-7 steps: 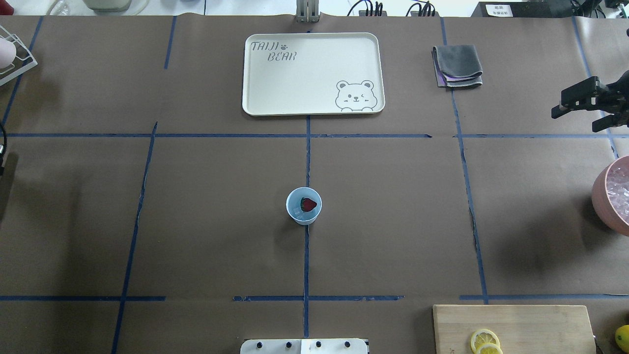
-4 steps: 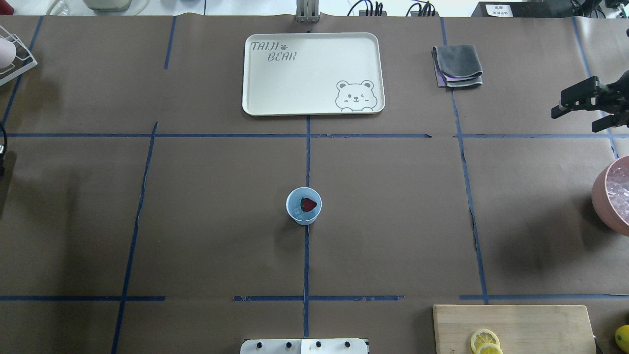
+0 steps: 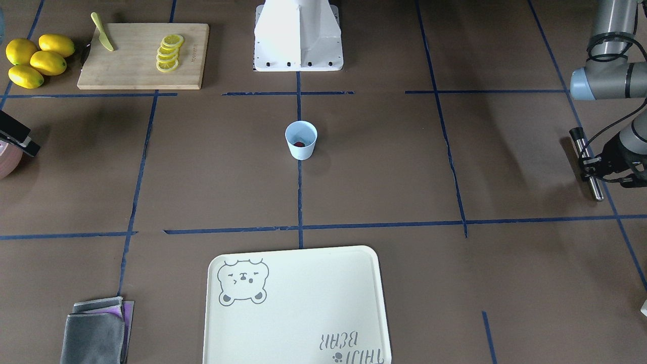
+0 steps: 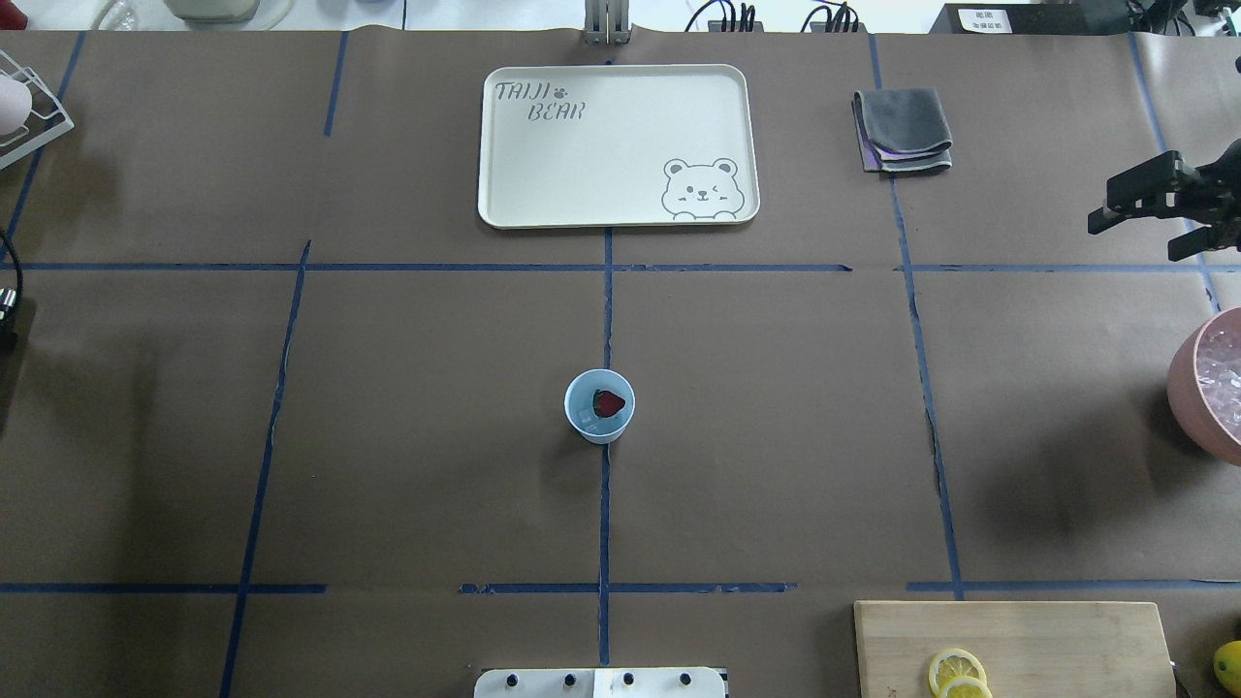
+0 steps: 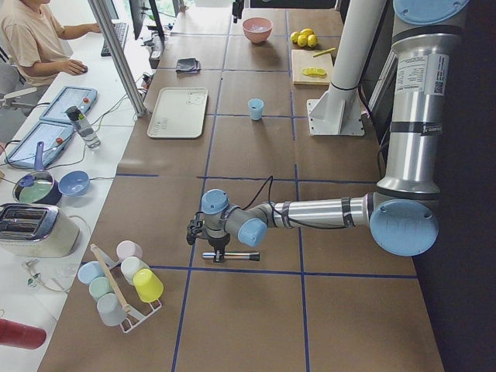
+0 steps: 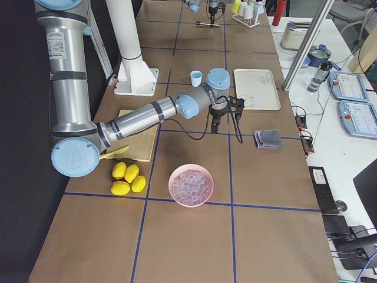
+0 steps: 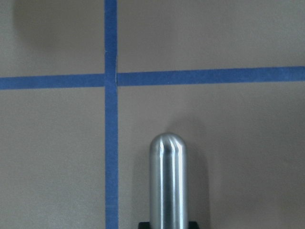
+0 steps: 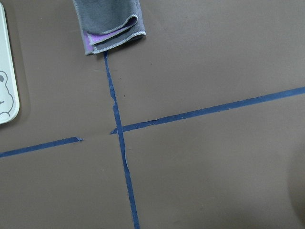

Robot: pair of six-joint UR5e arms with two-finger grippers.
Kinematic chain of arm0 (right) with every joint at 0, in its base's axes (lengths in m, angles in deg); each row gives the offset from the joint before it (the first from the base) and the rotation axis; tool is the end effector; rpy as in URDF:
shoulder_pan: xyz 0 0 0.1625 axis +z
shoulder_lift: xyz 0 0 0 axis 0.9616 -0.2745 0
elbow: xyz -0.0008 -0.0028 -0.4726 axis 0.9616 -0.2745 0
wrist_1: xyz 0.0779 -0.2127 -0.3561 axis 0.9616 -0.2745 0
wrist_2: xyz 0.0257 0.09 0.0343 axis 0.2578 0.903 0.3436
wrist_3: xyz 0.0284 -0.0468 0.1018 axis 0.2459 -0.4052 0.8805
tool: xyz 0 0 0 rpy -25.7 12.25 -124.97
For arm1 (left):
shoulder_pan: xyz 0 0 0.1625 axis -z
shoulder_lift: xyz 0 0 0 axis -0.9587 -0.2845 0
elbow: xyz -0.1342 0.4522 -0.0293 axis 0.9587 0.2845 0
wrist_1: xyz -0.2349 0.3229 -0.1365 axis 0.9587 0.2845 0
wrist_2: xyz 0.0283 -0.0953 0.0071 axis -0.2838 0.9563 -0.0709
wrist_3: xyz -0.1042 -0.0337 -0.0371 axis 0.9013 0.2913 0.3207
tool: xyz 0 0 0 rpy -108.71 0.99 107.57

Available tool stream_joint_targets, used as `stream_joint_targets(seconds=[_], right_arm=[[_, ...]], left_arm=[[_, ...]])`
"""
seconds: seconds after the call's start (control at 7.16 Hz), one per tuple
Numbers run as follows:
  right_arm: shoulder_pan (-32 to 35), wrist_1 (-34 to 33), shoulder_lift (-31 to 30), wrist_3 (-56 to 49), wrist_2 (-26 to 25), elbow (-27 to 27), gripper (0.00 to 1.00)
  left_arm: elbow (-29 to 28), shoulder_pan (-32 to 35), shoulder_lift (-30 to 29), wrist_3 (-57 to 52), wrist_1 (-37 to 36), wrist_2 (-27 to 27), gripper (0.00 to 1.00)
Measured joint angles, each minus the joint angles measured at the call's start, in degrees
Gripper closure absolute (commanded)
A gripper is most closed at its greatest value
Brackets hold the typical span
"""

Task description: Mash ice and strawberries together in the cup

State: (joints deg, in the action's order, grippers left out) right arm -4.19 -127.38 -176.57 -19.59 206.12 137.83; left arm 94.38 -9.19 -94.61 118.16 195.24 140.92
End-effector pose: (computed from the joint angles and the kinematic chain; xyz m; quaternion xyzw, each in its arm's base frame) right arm -0.1318 -0.5036 0.4815 0.0009 -0.4630 0.1193 0.8783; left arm 0.1649 -0.5079 0.7686 0.0173 0.3200 0.0015 0.9472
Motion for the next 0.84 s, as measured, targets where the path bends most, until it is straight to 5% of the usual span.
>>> stream_joint_targets(seconds=[0.28,0.42,0.84], right_arm=[[0.0,0.0,0.0,0.0,0.05,0.03,0.0],[0.0,0.0,0.0,0.0,0.09,0.04,0.0],[0.38,-0.03,0.07,0.06,0.31,0.45,0.0]], left_arm=[[-0.03,-0.03,0.0,-0.03,0.0,0.0,0.25],[-0.02,-0.03,0.01,-0.01,0.0,0.0,0.01],[1.58,0.04,0.02,0.02,0.13,0.29,0.0]])
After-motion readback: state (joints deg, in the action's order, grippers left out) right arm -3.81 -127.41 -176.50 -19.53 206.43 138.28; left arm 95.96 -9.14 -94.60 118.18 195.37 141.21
